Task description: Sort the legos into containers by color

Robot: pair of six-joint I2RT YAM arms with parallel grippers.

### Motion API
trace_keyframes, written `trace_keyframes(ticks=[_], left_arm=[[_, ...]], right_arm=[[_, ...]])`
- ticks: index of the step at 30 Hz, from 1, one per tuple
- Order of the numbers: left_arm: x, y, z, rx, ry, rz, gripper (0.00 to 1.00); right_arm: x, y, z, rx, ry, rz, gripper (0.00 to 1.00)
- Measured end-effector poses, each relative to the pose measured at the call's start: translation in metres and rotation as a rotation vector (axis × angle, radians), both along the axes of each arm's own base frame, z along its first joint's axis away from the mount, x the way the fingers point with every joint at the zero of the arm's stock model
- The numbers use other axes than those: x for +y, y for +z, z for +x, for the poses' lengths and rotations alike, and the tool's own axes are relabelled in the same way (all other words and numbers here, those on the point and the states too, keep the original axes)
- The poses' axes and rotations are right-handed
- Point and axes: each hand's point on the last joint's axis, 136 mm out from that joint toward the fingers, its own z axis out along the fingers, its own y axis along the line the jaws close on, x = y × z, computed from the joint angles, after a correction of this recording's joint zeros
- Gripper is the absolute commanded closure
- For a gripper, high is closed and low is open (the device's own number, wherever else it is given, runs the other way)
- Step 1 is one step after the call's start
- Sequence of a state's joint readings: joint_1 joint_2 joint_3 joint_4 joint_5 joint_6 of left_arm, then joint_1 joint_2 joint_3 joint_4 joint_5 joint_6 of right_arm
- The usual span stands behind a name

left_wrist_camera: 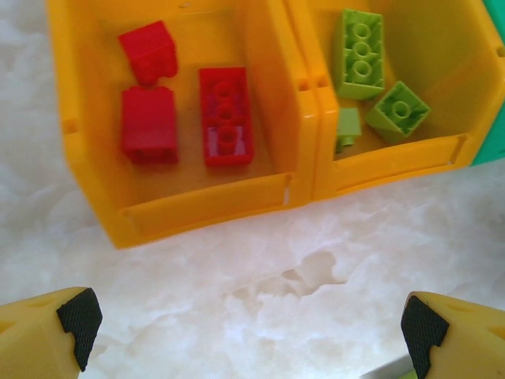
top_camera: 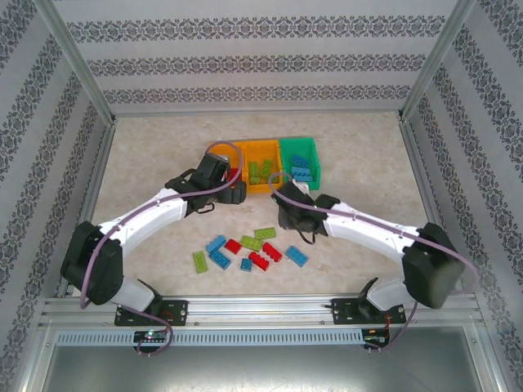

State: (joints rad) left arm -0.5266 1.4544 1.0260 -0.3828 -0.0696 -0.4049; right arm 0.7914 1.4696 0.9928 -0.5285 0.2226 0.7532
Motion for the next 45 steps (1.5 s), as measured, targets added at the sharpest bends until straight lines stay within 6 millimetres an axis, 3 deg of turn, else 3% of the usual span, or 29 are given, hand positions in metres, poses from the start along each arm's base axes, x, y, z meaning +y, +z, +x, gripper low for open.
trace_keyframes(ticks=[8,14,19,24,27,29,38,45], left_arm=[[0.04,-0.014,-0.028,0.03,0.092,0.045,0.01],[0.061,-0.026,-0.051,0.067,0.141,0.059,0.01],[0.066,-0.034,-0.061,0.091,0.153,0.054,0.01],[0.063,-0.044,-0.069,0.129,0.145,0.036,0.0],[0.06,-0.054,-0.078,0.168,0.127,0.014,0.0],[0.057,-0.059,-0.083,0.191,0.112,0.0,0.0],[0.048,-0.067,-0.095,0.236,0.068,-0.039,0.03],[0.037,-0.086,-0.118,0.291,0.002,-0.025,0.1]], right_arm=[[0.084,0.037,0.087,-0.075,0.115,0.182,0.74],[0.126,0.05,0.123,-0.085,0.172,0.3,0.73],[0.152,0.05,0.148,-0.078,0.2,0.356,0.72],[0.162,0.03,0.167,-0.053,0.196,0.358,0.67],[0.162,0.015,0.172,-0.031,0.183,0.348,0.58],[0.161,0.006,0.174,-0.015,0.173,0.342,0.44],[0.165,0.016,0.178,-0.033,0.178,0.357,0.27],[0.158,0.016,0.171,-0.027,0.18,0.347,0.23]])
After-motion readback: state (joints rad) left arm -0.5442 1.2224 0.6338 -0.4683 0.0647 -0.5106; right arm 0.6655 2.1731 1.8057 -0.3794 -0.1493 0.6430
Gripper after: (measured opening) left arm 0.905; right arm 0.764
